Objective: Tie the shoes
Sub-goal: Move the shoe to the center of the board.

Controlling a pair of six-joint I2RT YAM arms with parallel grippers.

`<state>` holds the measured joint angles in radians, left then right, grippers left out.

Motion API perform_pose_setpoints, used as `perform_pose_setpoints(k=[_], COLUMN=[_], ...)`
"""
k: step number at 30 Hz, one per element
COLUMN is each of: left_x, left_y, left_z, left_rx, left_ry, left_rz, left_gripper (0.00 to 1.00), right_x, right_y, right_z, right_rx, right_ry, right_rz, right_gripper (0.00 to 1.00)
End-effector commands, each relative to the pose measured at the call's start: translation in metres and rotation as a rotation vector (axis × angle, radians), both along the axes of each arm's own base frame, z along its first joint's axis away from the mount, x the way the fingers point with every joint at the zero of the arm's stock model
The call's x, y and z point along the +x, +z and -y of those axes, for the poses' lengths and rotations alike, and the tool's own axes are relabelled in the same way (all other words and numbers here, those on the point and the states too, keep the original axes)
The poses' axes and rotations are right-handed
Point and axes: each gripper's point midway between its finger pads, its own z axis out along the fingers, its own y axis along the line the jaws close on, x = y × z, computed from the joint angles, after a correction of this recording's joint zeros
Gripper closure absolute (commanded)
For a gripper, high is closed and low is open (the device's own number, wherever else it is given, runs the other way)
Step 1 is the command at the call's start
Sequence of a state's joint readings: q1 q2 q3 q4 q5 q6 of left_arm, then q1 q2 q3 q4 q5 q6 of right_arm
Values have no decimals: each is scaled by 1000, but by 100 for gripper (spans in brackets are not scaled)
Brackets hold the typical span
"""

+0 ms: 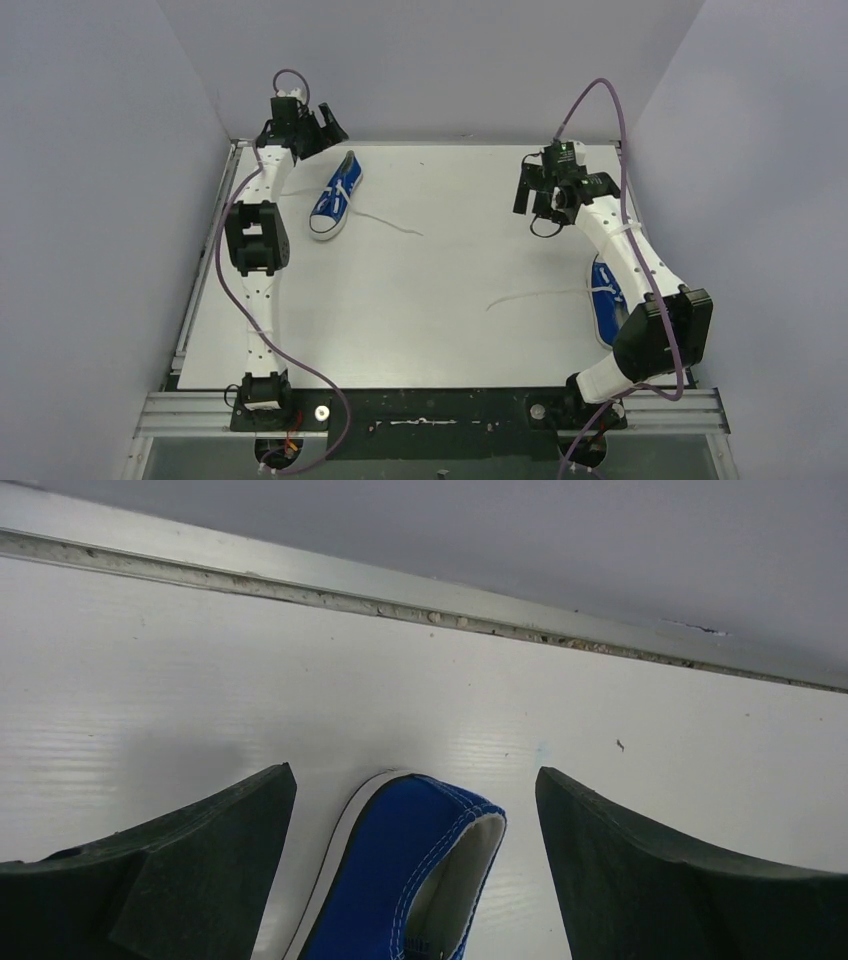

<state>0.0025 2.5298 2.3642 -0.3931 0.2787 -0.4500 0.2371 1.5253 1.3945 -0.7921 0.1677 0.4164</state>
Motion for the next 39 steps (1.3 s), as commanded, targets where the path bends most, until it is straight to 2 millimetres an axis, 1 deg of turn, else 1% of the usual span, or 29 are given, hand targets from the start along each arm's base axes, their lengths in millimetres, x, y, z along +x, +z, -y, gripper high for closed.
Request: perform_pose_setpoints(k=[1,4,8,10,13,16,17,18,19,20,21,22,25,27,28,30,33,35,36,38,39], left_x=[7,0,-20,-32,-55,-84,-101,-114,-127,-142,-157,-172,-225,-265,-286,-324,-379,-408,-420,-431,-431], left_y=[10,-3,-19,-25,-30,-32,-39,-41,-32,-39,-31,-30,-32,-36,-41,-46,-50,-38,-29,-7,7], left_z=[32,53,79,91,109,129,138,145,154,163,170,177,202,212,216,219,207,195,188,168,158], left_rx=[-51,-70,-104,-119,-148,-141,-143,-148,-159,-168,-166,-159,-145,-110,-97,-88,-47,-17,-10,6,-1], left_ry=[-84,-147,-230,-260,-312,-360,-378,-394,-417,-442,-460,-477,-557,-599,-613,-639,-645,-653,-655,-605,-573], left_rz=[48,23,-31,-76,-126,-178,-215,-238,-237,-266,-269,-280,-341,-394,-426,-484,-553,-543,-530,-490,-458], left_gripper=[11,11,11,13,15,16,16,16,17,17,17,17,17,18,17,18,19,19,18,16,14], right_x=[-6,-10,-16,-22,-33,-48,-54,-59,-65,-71,-77,-83,-98,-106,-109,-113,-118,-121,-122,-124,-125], right_y=[32,35,43,46,49,46,44,43,42,40,40,38,35,33,34,34,33,29,28,24,21], right_z=[6,7,8,8,7,7,6,6,5,5,5,4,-4,-13,-17,-26,-38,-46,-51,-62,-67], right_rx=[-19,-20,-17,-14,-5,6,9,14,18,21,28,35,73,106,115,127,150,176,196,233,255], right_ry=[23,31,36,41,55,76,85,96,105,111,113,116,143,170,186,217,260,291,315,359,378], right_rz=[30,23,12,-5,-20,-47,-60,-72,-85,-96,-103,-109,-110,-116,-115,-109,-113,-130,-140,-161,-173], right_gripper=[0,0,0,0,0,0,0,0,0,0,0,0,0,0,0,0,0,0,0,0,0])
